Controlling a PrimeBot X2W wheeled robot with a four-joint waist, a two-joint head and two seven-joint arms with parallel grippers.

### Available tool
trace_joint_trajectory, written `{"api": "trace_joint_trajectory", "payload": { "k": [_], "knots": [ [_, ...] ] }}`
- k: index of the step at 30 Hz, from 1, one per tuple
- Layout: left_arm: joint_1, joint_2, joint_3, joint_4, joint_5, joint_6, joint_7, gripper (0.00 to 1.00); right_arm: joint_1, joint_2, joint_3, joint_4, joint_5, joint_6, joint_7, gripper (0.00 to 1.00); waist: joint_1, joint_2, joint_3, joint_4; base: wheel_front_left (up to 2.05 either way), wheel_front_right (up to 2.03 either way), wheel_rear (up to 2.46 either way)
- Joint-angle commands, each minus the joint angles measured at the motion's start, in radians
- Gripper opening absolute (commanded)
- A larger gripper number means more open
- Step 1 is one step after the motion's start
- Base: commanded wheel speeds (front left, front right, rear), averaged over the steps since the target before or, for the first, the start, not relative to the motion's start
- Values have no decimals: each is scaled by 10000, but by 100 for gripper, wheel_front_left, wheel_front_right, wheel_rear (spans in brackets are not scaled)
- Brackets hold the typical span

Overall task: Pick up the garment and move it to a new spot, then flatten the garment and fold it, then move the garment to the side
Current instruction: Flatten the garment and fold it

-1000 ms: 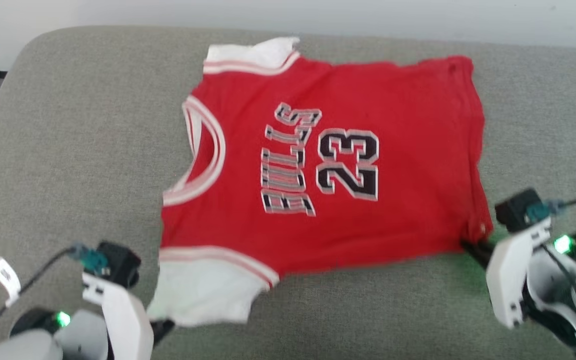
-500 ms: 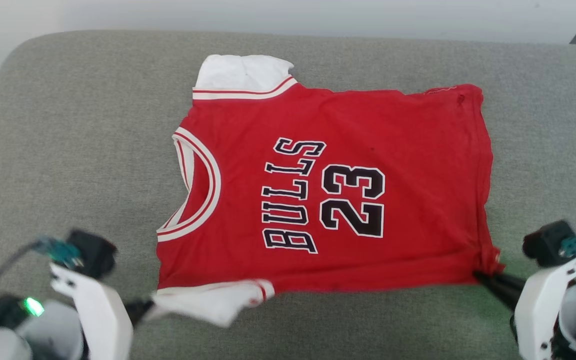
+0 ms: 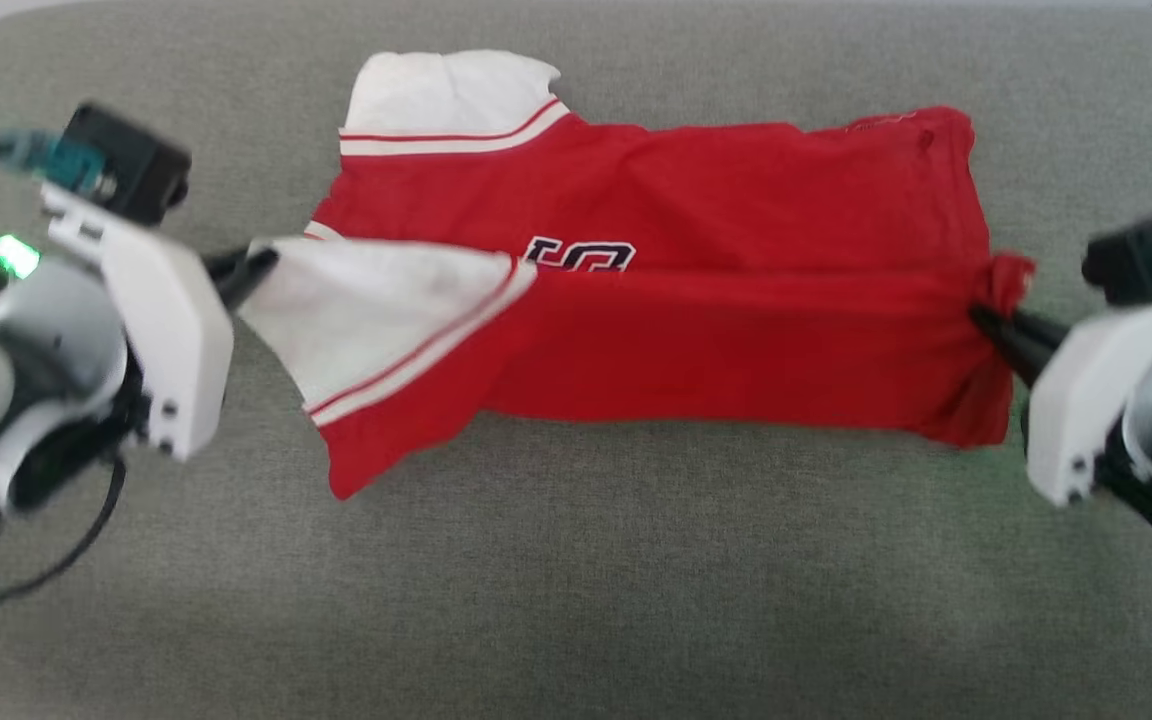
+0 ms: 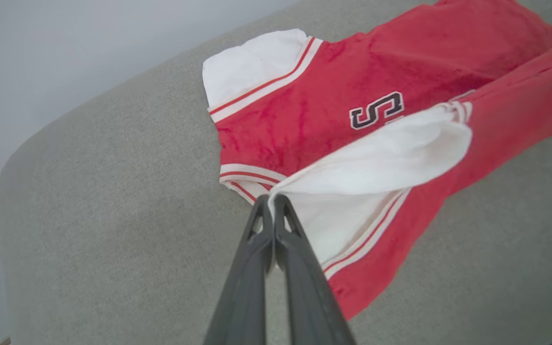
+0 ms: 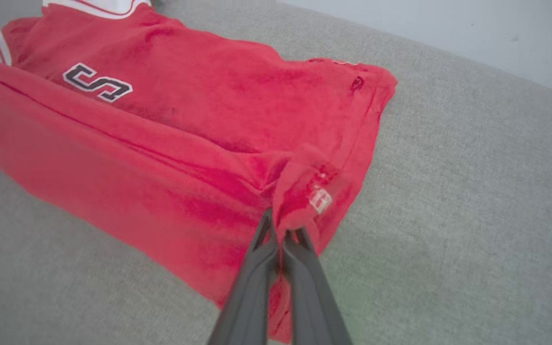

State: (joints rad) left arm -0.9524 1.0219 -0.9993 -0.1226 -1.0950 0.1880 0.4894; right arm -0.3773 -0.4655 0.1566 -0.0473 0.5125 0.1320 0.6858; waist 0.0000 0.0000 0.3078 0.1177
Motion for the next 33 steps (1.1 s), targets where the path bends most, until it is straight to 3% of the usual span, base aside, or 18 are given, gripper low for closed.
{"api": "trace_joint_trajectory", "payload": {
  "k": [1, 7, 11, 12, 13, 14, 15, 16, 17, 18, 24, 29, 33],
  "knots": [
    [-280, -271, -57, 557, 187, -251, 30, 0, -340, 174, -6, 305, -122, -23, -84, 0, 0, 0, 151, -33, 0, 0, 0],
    [-1068, -1917, -426, 3827, 269, -1583, 66, 0, -1786, 696, 641, 2186, -454, -23, -368, 0, 0, 0, 515, -167, 0, 0, 0],
    [-1184, -2809, -667, 5778, 137, -2305, 65, 0, -2406, 977, 1186, 3395, -412, -23, -518, 14, 0, 0, 660, -265, 0, 0, 0],
    [-1187, -3004, -708, 6227, 36, -2445, 110, 0, -2556, 1044, 1301, 3643, -383, -23, -570, 25, 0, 0, 691, -292, 0, 0, 0],
    [-1196, -3204, -738, 6667, -42, -2549, 147, 0, -2697, 1053, 1411, 3914, -418, -23, -631, 44, 0, 0, 703, -304, 0, 0, 0],
    [-1219, -3386, -720, 7015, -113, -2645, 167, 0, -2805, 1074, 1587, 4109, -407, -23, -663, 100, 0, 0, 712, -314, 0, 0, 0],
    [-1258, -3546, -638, 7379, -258, -2706, 112, 14, -2897, 1088, 1716, 4309, -356, -23, -724, 100, 0, 0, 715, -318, 0, 0, 0],
    [-1328, -3665, -587, 7681, -353, -2771, 93, 40, -2983, 1102, 1812, 4418, -331, -23, -816, 100, 0, 0, 707, -324, 0, 0, 0],
    [-1404, -3756, -524, 7875, -443, -2819, 32, 80, -3058, 1123, 1829, 4519, -271, -23, -911, 100, 0, 0, 693, -330, 0, 0, 0],
    [-1412, -3837, -449, 8099, -604, -2855, 60, 100, -3112, 1085, 1903, 4546, -280, -23, -1020, 100, 0, 0, 671, -328, 0, 0, 0],
    [-1583, -3719, -338, 8259, -687, -2947, 41, 100, -2999, 863, 1755, 4114, -135, -23, -1732, 100, 0, 0, 468, -296, 0, 0, 0],
    [-1139, -3069, -137, 7066, -956, -2279, 267, 100, -2222, 913, 575, 2906, -439, -20, -2677, 100, 0, 0, 133, -218, 0, 0, 0],
    [-510, -2366, -42, 5325, -1148, -1447, 288, 100, -1393, 1169, -358, 1934, -954, -15, -3076, 100, 0, 0, -60, -182, 0, 0, 0]
  ]
}}
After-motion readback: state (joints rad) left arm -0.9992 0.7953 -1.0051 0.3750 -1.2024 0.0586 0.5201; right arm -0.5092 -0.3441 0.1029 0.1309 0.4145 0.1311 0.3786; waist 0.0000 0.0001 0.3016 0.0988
